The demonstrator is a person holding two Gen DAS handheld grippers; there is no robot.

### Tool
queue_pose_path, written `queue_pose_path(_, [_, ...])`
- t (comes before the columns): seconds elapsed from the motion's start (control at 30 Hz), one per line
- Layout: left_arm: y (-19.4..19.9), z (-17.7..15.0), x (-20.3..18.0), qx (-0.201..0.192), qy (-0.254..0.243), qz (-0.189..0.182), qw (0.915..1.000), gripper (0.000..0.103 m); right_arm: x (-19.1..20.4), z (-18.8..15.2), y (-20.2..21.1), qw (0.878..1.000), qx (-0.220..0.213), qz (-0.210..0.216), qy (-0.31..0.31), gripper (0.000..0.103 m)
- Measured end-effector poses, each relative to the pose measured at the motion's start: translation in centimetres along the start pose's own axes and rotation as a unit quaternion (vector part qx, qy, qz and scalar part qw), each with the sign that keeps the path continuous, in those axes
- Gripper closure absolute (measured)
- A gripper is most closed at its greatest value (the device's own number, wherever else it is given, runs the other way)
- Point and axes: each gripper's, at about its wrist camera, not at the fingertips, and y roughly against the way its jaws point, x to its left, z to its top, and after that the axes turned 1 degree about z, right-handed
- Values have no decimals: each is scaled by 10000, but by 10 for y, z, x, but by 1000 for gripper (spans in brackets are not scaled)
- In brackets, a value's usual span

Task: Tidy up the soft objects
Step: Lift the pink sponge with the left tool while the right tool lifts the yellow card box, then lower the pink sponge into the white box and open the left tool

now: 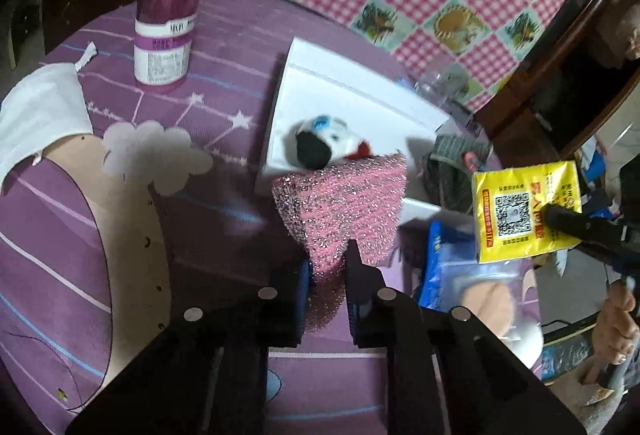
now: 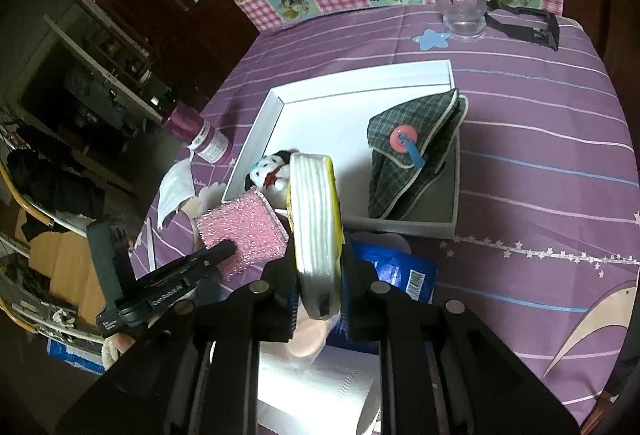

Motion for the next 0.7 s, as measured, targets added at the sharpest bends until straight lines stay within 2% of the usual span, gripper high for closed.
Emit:
queue_pose_path(0.17, [13, 1, -8, -309, -157, -187, 9992, 89, -4, 0, 16, 9998, -203, 1, -6, 85])
queue_pose_path(0.33, [26, 1, -18, -581, -359, -384, 9969, 89, -6, -1, 19, 9997, -229, 35, -48, 85])
queue_pose_path(0.53, [32, 2, -31, -932, -571, -87, 9940, 89, -5, 0, 15, 9996, -210, 168, -88, 85])
queue_pose_path(0.7, [38, 7, -39, -1106, -603, 134, 9919, 89, -9, 1, 18, 9962, -682, 514, -185, 85])
